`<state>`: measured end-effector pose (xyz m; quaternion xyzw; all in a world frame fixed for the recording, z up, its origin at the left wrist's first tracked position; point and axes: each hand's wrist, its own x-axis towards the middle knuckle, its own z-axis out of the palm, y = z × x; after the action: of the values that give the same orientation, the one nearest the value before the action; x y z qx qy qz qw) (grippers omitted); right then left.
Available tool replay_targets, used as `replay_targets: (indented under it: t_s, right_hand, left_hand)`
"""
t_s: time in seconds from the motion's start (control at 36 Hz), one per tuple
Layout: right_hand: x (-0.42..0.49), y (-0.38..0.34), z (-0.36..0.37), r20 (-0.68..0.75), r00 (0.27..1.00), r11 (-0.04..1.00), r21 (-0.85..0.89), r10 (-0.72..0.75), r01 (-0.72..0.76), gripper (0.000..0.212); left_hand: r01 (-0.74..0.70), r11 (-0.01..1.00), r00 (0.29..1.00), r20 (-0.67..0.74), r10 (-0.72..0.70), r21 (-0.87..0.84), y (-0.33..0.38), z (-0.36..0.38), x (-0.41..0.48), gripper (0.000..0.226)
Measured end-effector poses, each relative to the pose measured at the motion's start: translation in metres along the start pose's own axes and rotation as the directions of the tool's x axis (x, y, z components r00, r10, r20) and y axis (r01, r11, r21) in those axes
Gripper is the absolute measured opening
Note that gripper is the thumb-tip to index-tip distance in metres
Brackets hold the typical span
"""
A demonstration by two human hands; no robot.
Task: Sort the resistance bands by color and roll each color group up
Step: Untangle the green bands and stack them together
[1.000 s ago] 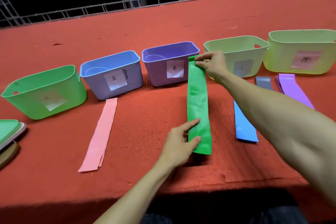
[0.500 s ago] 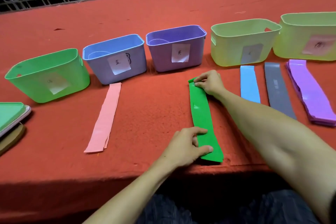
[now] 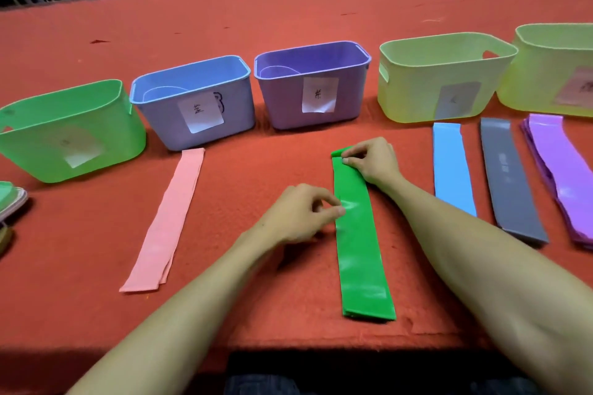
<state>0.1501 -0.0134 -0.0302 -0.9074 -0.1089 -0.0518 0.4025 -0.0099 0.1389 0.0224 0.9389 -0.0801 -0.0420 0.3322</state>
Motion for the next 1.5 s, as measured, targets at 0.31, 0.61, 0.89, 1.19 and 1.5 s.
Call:
replay_targets:
  t_s: [0.31,0.61,0.89,1.19,1.5]
  right_hand:
    - [0.001,0.004,0.001,0.016,1.000,1.000,0.004,0.022,-0.022,0.009]
    - [0.007,0.003,0.002,0.001,0.998,0.998,0.012,0.057,-0.057,0.008]
    - [0.005,0.003,-0.003,0.015,1.000,0.937,0.348,-0.001,-0.004,0.024]
    - [0.033,-0.017,-0.045,0.298,0.954,0.999,-0.020,-0.035,0.043,0.035]
    - [0.028,-0.011,-0.033,0.218,0.964,0.962,-0.191,-0.155,0.197,0.026]
  left_hand:
    - [0.153,0.987,0.950,-0.270,-0.160,-0.048,-0.038,0.008,0.121,0.039]
    - [0.062,0.998,0.922,-0.381,-0.065,-0.021,-0.054,0.023,0.144,0.015]
    - [0.015,0.999,0.891,-0.453,0.009,0.050,-0.052,0.026,0.147,0.006]
    - [-0.024,0.987,0.889,-0.449,0.093,0.157,-0.050,0.028,0.145,0.014]
    - [-0.069,0.987,0.880,-0.456,0.130,0.148,-0.049,0.026,0.145,0.015]
